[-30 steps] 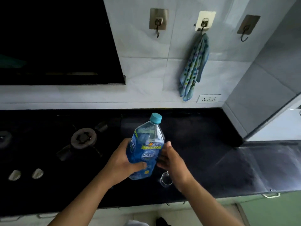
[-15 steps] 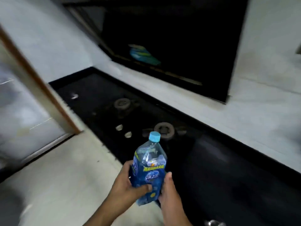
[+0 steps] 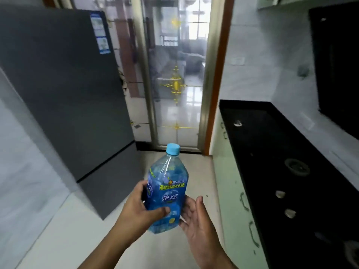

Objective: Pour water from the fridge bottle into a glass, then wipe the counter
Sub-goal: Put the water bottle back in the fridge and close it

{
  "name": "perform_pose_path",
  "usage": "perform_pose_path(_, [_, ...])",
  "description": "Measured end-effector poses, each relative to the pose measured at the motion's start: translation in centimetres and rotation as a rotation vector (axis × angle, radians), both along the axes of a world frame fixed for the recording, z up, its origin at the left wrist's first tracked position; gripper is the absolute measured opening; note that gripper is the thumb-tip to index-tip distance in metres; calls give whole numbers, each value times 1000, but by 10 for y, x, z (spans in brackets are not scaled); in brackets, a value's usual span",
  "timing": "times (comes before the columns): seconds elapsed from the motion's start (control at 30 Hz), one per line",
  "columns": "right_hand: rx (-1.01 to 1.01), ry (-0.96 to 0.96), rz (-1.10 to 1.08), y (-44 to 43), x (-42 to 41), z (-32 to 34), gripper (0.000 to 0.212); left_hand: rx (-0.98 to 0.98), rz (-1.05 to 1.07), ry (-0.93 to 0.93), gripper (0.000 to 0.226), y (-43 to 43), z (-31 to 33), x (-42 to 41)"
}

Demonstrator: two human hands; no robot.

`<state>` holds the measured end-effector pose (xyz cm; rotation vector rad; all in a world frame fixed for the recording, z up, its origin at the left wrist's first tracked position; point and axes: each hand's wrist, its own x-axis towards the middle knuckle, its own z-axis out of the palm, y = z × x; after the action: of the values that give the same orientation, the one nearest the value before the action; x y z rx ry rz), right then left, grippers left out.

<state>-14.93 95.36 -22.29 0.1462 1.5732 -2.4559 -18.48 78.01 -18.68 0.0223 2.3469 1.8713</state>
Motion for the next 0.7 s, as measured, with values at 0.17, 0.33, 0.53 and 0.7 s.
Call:
perform_pose_path(0.17, [-41,-60,92,-89,-98,0,67,-4,88,27,65,-90,2,-74])
perform_pose_path(0.33, [-35,-113,165,-159,-188,10,73,4,186,29,64,-162,10,-150])
perform_pose_path(0.53, [-7,-94,288,-213,-300,18,64,44,348,3,78,-220,7,-238])
perform_pose_path(0.7, [39,-48,452,-257,-396,19,66,30,532,41,76,-256,4,-301])
